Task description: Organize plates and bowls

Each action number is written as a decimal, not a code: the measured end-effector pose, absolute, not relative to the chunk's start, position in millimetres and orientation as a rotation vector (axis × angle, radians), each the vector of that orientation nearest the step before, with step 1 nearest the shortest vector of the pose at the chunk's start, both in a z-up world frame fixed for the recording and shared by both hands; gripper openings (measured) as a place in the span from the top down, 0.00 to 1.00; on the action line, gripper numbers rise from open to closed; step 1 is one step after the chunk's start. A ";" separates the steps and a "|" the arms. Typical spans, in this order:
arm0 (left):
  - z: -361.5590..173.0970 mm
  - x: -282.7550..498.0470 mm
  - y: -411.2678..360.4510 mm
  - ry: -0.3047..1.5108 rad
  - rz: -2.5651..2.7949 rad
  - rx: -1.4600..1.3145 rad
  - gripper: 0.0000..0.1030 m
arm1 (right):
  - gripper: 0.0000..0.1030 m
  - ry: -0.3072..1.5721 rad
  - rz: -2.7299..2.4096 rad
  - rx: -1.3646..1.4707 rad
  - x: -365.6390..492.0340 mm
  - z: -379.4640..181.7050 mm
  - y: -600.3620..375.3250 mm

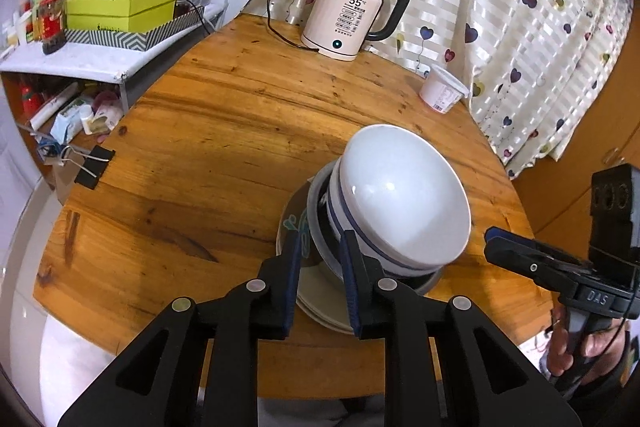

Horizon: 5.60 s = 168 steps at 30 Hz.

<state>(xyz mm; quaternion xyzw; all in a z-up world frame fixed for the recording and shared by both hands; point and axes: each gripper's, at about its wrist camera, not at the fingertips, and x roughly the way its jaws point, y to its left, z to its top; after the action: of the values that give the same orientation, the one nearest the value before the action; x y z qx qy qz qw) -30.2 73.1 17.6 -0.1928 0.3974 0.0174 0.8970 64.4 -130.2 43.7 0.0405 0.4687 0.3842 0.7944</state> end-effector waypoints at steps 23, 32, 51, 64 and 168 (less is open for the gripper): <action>17.7 -37.8 42.0 0.836 0.112 -0.241 0.65 | 0.36 0.949 0.830 -0.074 34.8 47.4 -113.1; 12.4 -35.2 36.5 0.857 0.119 -0.217 0.65 | 0.35 0.944 0.829 -0.120 32.3 44.5 -105.9; 5.8 -33.8 33.5 0.872 0.137 -0.220 0.65 | 0.33 0.974 0.831 -0.142 36.3 32.5 -96.3; 7.2 -36.3 34.7 0.870 0.156 -0.219 0.65 | 0.33 0.969 0.833 -0.145 35.9 32.3 -94.3; -1.3 -36.2 24.1 0.944 0.160 -0.207 0.65 | 0.33 0.940 0.840 -0.163 24.5 43.2 -89.2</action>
<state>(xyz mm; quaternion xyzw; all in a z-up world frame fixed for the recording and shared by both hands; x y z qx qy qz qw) -36.2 24.1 -1.3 -0.0994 0.4533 0.0770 0.8825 24.5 -89.2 43.2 -0.0762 0.4390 0.3922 0.8048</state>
